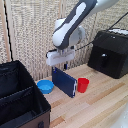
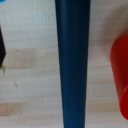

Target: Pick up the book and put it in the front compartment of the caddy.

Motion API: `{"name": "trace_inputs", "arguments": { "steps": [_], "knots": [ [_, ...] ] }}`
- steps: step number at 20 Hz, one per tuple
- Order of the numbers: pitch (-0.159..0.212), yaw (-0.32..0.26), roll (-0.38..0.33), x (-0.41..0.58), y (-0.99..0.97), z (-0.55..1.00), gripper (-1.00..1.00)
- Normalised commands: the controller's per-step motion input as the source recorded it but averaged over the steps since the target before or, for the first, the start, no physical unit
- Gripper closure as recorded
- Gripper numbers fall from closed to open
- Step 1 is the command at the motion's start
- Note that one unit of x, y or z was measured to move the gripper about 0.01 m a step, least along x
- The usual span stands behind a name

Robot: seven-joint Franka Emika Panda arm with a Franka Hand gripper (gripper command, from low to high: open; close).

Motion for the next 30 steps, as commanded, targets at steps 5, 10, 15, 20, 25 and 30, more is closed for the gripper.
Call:
{"name": "trace_inputs", "arguments": {
  "steps": [5, 10, 15, 20, 25, 30],
  "knots": [
    [-0.02, 0.111, -0.094, -0.076, -0.01, -0.33, -1.0],
    [-0.008, 0.1, -0.036, 0.011, -0.15, -0.2, 1.0],
    [0.0, 0.095, -0.005, 0.065, -0.06, -0.12, 1.0],
    [-0.009, 0.0, -0.008, -0.066, -0.02, -0.05, 1.0],
    [-0.047, -0.017, -0.005, -0.014, -0.02, -0.02, 1.0],
    [-0.026, -0.04, -0.001, 0.0, -0.22, 0.6, 1.0]
  ]
}}
